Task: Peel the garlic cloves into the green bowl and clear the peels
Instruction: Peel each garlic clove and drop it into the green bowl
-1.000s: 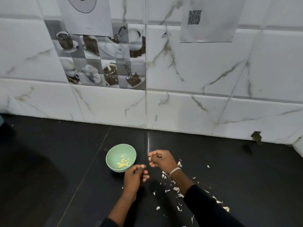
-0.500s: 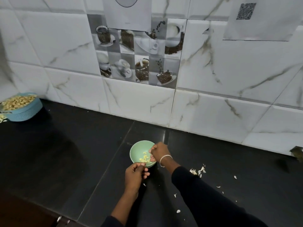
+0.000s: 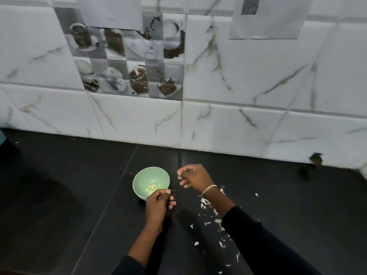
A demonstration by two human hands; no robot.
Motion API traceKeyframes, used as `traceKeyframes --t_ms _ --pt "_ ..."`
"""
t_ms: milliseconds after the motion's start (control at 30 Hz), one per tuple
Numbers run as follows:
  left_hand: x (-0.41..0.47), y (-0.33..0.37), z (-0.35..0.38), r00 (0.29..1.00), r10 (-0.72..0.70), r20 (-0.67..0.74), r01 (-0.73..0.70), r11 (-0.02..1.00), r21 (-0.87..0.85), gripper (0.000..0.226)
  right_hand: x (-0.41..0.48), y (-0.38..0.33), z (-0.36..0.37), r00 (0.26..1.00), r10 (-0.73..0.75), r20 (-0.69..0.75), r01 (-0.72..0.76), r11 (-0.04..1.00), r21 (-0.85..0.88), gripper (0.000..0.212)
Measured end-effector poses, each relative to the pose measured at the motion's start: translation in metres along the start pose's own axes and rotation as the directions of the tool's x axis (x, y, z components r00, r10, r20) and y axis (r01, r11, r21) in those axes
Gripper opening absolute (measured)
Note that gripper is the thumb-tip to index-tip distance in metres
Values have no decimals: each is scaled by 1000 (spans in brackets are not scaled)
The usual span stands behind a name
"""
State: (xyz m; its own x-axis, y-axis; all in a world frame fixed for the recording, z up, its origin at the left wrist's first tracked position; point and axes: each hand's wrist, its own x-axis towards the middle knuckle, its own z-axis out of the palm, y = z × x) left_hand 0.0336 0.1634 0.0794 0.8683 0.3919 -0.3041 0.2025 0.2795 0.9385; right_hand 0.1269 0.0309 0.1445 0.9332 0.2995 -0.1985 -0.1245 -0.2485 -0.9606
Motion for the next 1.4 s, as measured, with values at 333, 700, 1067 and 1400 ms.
traceKeyframes --t_ms 333,700,1067,1400 --pt "-48 -45 108 946 -89 313 34 983 178 10 -151 129 -171 883 158 -442 -235 964 -126 22" --pt "-77 -65 159 892 -136 432 15 962 271 10 -220 182 -223 849 204 -487 -453 756 -473 12" --pt "-78 -69 157 899 -133 416 12 960 281 9 -205 207 -204 919 140 -370 -389 487 -782 7" --pt "-88 -60 161 813 -145 564 24 976 217 13 -199 140 -172 930 12 -367 18 997 77 5"
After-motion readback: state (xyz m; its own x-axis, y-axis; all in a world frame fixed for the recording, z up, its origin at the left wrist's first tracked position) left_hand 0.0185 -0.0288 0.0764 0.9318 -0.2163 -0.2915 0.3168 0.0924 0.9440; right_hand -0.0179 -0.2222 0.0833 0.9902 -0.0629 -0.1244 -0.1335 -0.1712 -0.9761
